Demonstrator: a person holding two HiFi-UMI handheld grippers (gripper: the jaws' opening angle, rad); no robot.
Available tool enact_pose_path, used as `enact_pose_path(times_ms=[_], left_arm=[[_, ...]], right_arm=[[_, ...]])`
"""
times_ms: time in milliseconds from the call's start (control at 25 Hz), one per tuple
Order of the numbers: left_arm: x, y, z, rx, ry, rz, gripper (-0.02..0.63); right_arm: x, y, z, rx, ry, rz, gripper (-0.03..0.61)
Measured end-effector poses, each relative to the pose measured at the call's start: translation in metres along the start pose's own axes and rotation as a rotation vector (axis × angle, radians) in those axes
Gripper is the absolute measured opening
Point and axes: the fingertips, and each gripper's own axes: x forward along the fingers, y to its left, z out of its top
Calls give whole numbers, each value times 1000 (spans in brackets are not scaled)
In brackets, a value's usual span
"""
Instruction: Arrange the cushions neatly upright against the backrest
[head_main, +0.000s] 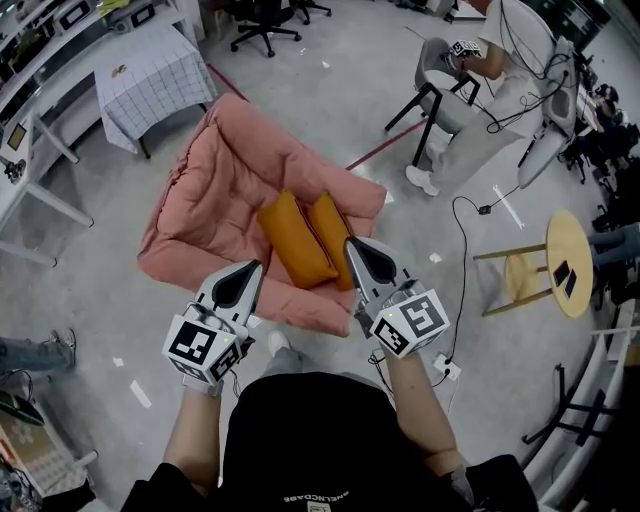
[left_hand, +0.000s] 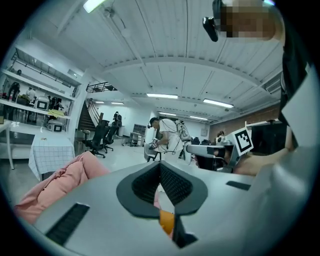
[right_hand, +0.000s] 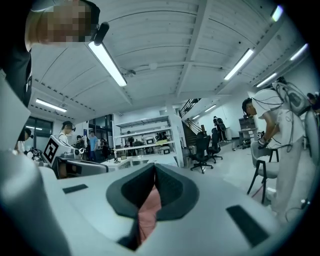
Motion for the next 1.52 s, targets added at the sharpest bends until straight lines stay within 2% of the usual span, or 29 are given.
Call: enact_pose_path(times_ms=[320, 600, 960, 1520], left_arm=[[6, 58, -4, -40, 14, -52, 12], [4, 81, -16, -50, 37, -52, 12], [9, 92, -32, -99, 60, 13, 12], [38, 97, -76, -243, 128, 249, 12]], right_arm=[[63, 4, -12, 4, 53, -27, 11], [92, 1, -38, 10, 141, -12, 11], [117, -24, -90, 41, 291, 40, 23], [156, -79, -196, 116, 618, 226, 112]])
